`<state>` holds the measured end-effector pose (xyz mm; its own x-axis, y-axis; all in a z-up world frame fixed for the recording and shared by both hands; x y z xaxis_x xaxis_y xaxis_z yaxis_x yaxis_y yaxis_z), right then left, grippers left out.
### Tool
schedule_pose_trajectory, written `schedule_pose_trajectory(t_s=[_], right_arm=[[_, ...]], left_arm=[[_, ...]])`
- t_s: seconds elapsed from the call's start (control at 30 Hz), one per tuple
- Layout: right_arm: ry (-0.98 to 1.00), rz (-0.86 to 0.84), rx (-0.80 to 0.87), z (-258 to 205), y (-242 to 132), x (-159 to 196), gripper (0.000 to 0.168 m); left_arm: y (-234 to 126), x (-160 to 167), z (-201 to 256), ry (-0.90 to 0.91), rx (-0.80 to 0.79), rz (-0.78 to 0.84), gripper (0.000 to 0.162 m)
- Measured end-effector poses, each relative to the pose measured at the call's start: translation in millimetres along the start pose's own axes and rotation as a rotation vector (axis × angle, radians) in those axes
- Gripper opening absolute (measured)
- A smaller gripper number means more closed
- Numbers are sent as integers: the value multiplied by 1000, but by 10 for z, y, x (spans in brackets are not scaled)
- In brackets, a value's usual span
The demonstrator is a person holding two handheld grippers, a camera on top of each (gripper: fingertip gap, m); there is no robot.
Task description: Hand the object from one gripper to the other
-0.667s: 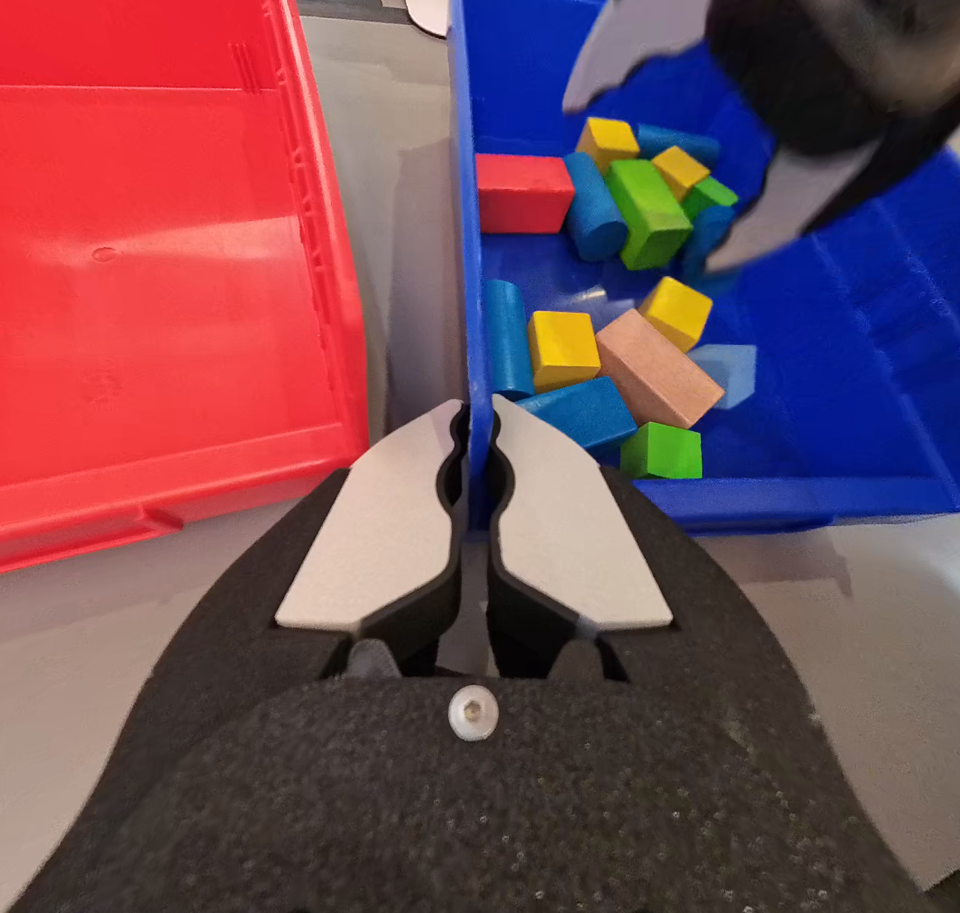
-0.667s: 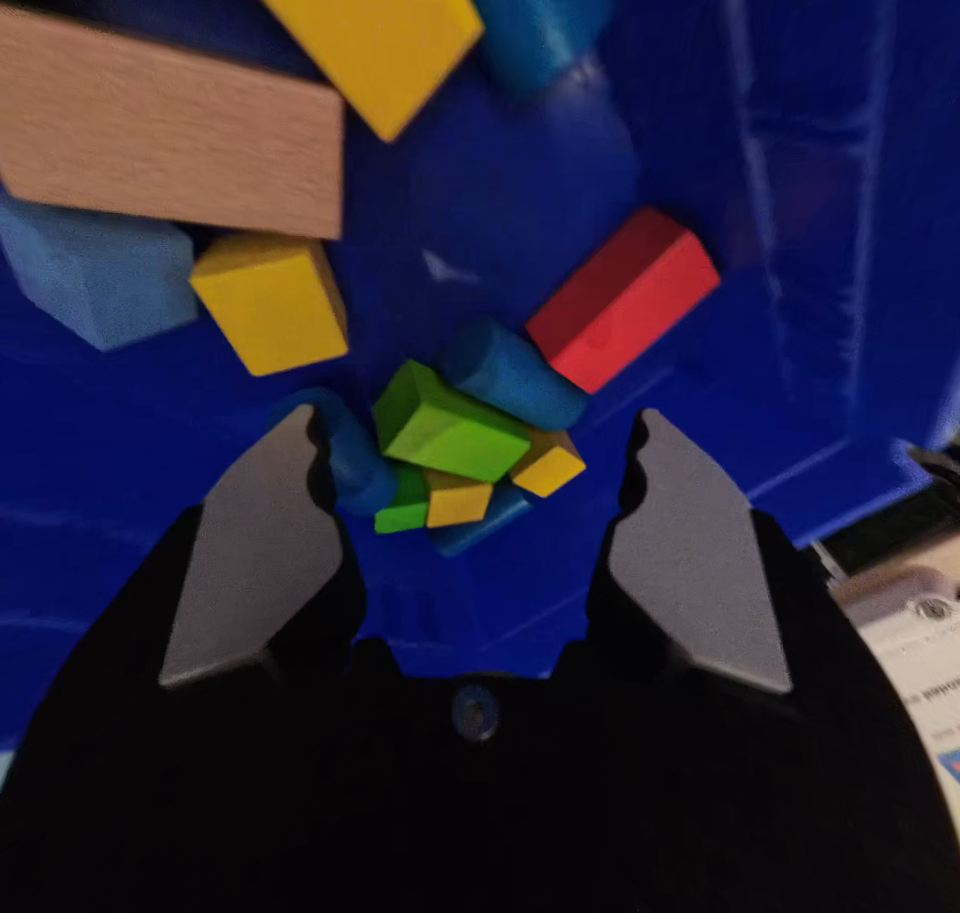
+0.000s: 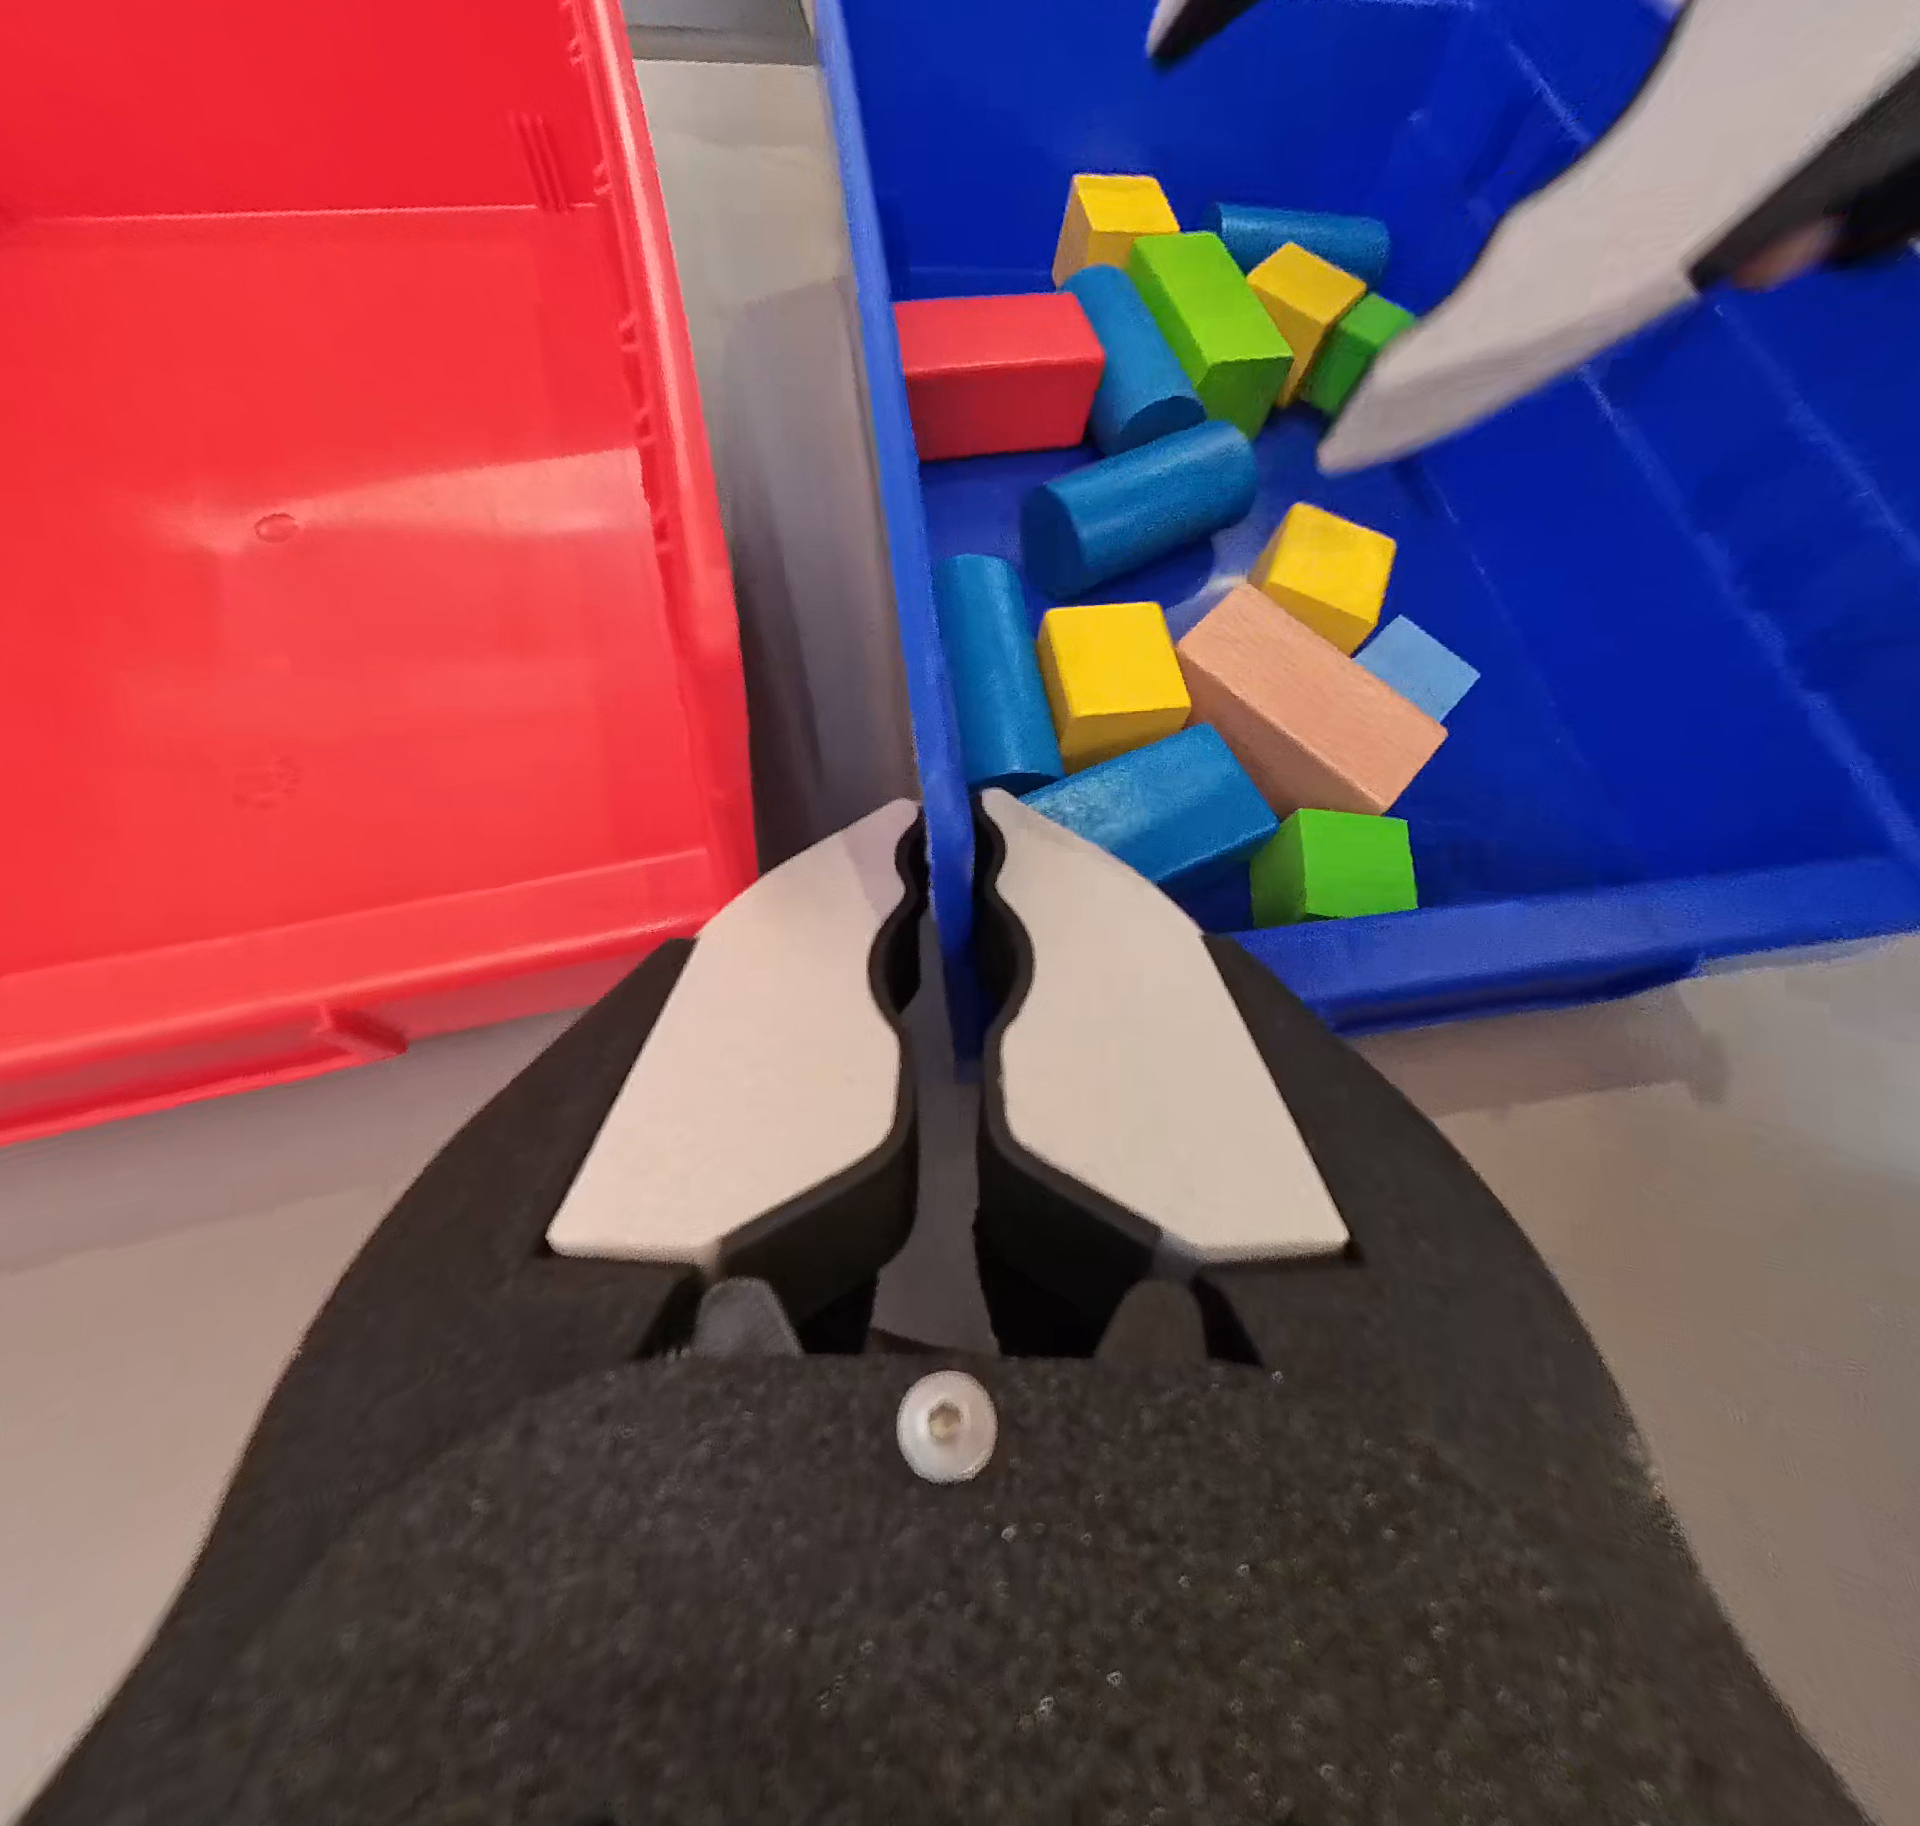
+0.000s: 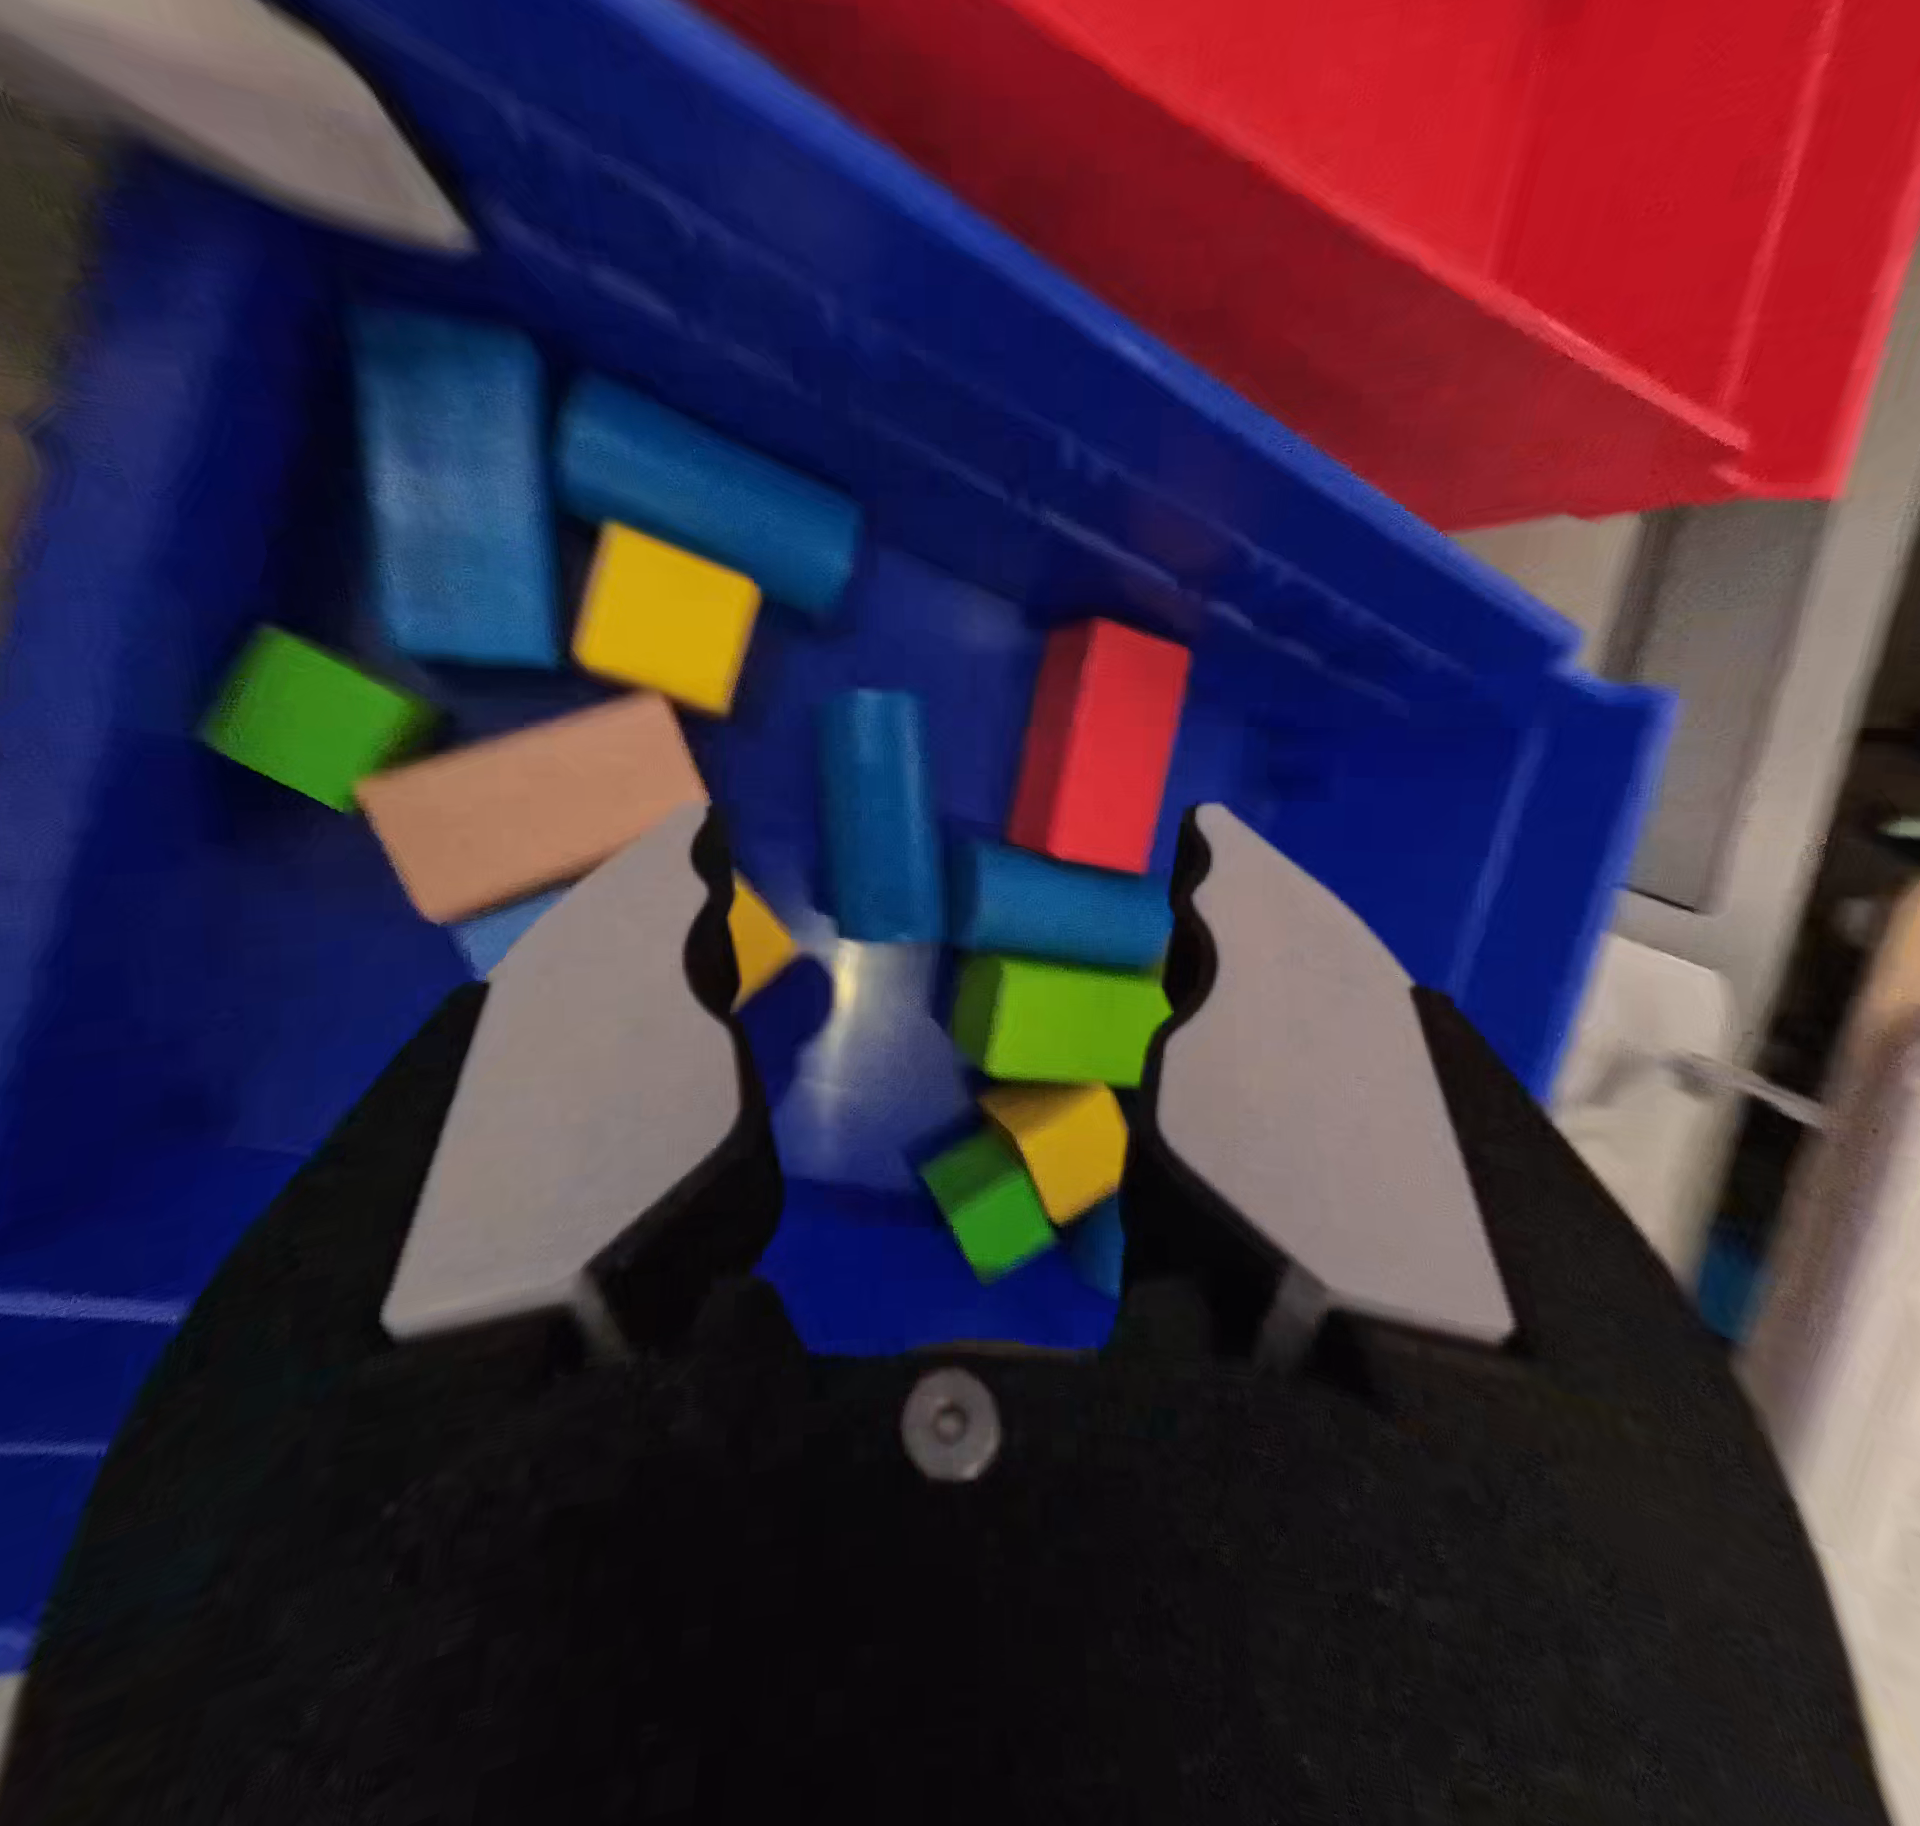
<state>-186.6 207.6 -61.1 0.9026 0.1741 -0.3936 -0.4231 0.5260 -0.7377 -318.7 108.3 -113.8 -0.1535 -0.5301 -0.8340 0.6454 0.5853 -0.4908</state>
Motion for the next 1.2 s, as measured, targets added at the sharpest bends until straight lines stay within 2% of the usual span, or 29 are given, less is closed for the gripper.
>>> schedule_pose_trajectory(t_s=[0.07, 0.17, 0.27, 0.33, 0.4, 0.43, 0.47, 0.53, 0.6, 0.63, 0.67, 0.7, 0.8, 0.87, 0.97, 1.0, 1.03, 1.07, 1.1, 1.13, 1.17, 1.2], right_arm=[[157, 44, -214, -309, 41, -220, 82], [149, 57, -350, -686, 262, -407, 81], [94, 29, -365, -820, 489, -412, 71], [40, -73, -361, -839, 550, -280, 79], [-115, -246, -353, -767, 469, -33, 73], [-163, -326, -345, -711, 401, 97, 83], [-166, -371, -360, -672, 313, 193, 90], [-98, -401, -357, -520, 114, 232, 90], [-94, -436, -270, -278, -77, 240, 98], [-113, -449, -170, -110, -152, 245, 87], [-149, -449, -47, 72, -210, 253, 58], [-158, -425, 19, 187, -245, 250, 56], [-18, -369, -72, 183, -179, 252, 63], [-38, -454, -61, 181, -7, 403, 66], [-87, -552, 48, 295, 319, 668, 69], [-44, -562, 20, 317, 391, 708, 40], [36, -532, -39, 318, 428, 693, 27], [120, -487, -121, 293, 441, 646, 26], [213, -445, -258, 196, 432, 574, 38], [295, -448, -358, 92, 416, 511, 63], [273, -452, -341, 70, 414, 487, 67], [213, -475, -341, 1, 390, 478, 80]], left_arm=[[5, -4, -2, -12, 7, 3, 5], [10, -7, -3, -22, 15, 4, 4], [7, -8, -20, -35, 21, 9, 4], [7, -6, -18, -34, 19, 8, 4], [6, -6, -18, -33, 15, 8, 4], [6, -6, -25, -39, 19, 10, 4], [6, -5, -29, -43, 24, 12, 4], [6, -6, -26, -38, 20, 11, 4], [9, -5, -16, -29, 12, 9, 4], [9, -5, -16, -28, 11, 8, 4], [8, -5, -18, -30, 13, 9, 4], [8, -5, -19, -31, 15, 10, 4], [10, -6, -17, -29, 12, 7, 4], [9, -6, -17, -29, 14, 7, 4], [9, -6, -17, -29, 13, 8, 4], [9, -6, -16, -29, 13, 8, 4], [9, -6, -17, -29, 13, 8, 4], [10, -6, -16, -30, 11, 9, 4], [10, -6, -15, -31, 9, 9, 4], [11, -7, -15, -31, 8, 9, 4], [11, -7, -15, -32, 8, 10, 4], [11, -7, -15, -32, 8, 10, 4]])
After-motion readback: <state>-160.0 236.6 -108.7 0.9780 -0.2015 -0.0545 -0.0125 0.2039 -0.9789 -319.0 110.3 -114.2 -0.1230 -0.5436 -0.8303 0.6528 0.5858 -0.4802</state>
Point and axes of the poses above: each gripper's, where its closed fingertips meet, y out along the fingers, x out of its underside, z = x × y across the jaws, the point moved 6 cm from there along -y, back along the fingers, and after that the axes turned 15 degrees about x, right-handed, at the moved point
